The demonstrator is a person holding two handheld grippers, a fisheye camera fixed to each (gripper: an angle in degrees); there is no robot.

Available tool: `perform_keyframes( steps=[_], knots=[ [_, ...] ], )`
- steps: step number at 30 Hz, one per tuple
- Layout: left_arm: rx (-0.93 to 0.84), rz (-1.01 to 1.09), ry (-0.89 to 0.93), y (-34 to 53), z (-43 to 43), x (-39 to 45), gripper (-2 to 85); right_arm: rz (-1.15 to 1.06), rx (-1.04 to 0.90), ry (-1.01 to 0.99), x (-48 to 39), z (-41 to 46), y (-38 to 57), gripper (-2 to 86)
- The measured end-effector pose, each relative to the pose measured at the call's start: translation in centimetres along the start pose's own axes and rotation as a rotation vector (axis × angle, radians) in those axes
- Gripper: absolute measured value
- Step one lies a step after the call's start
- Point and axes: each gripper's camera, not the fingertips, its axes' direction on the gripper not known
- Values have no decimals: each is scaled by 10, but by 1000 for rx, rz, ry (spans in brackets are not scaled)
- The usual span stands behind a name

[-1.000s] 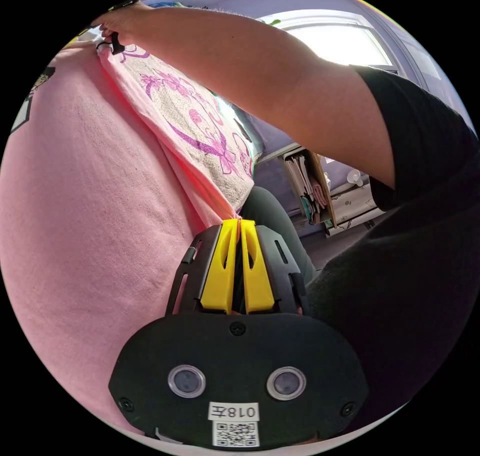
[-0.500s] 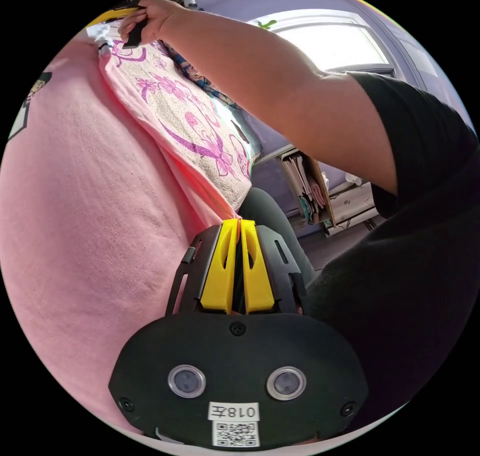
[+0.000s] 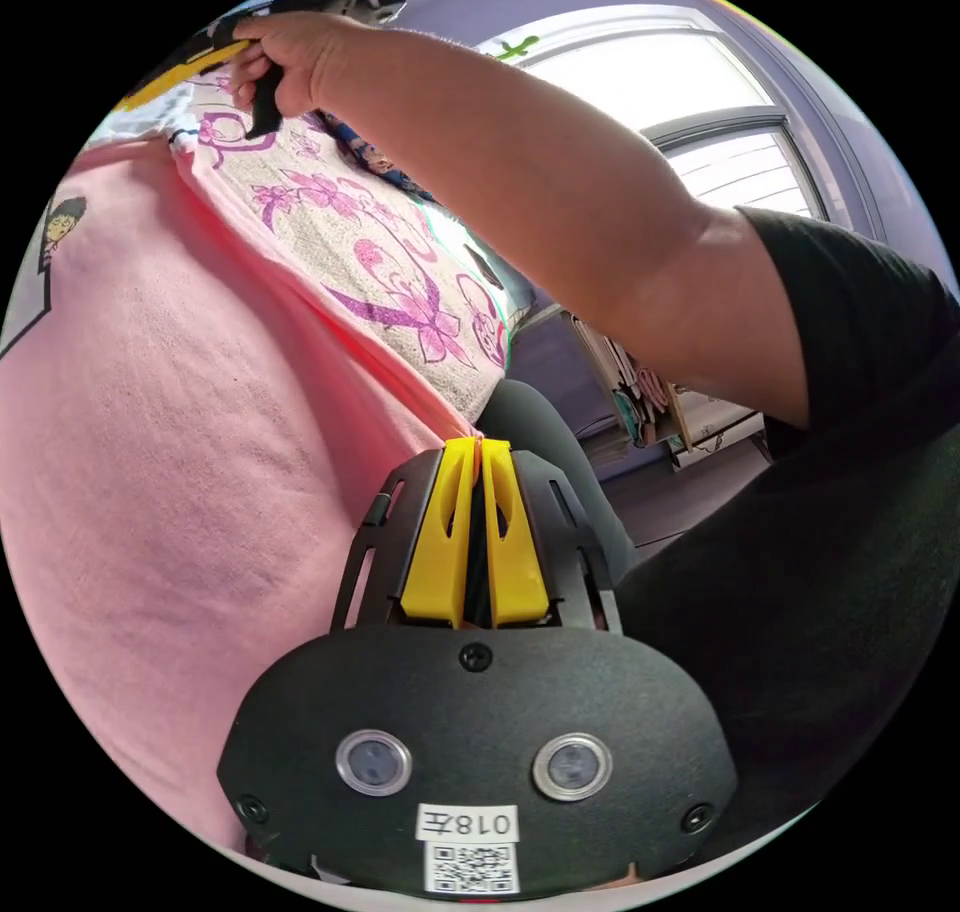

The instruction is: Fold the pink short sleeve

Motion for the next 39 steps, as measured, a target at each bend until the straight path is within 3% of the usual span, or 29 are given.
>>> perform_keyframes(
  steps=[1, 3, 7, 12, 18, 20, 23, 28, 33, 37, 39],
  knots=[
    [0, 13, -16, 4, -4, 5, 2, 49, -119, 16, 3, 17, 11, 86],
    [-9, 61, -27, 10, -9, 15, 28, 94, -181, 33, 0, 27, 37, 91],
    [-105, 189, 24, 23, 3, 39, 87, 192, -25, 65, -23, -13, 124, 94],
    [-81, 202, 143, 54, 10, 50, 87, 254, -30, 154, -74, -41, 220, 106],
    [98, 101, -69, 130, -80, 39, 78, 243, -201, 404, -125, 16, 302, 102],
    [246, -24, -180, 185, -146, 25, 77, 267, -297, 381, -119, 40, 325, 97],
    [419, -198, -358, 266, -230, 20, 77, 337, -228, 335, -112, 37, 355, 79],
    [549, -355, -681, 364, -321, 41, 84, 464, -43, 22, -85, 26, 394, 102],
    [480, -483, -693, 396, -345, 15, 113, 550, -43, -175, -60, 58, 418, 130],
    [312, -502, -685, 384, -332, -12, 124, 585, -12, -187, -52, 66, 435, 124],
    [238, -526, -790, 378, -324, -17, 125, 585, -13, -187, -50, 69, 440, 120]
  ],
)
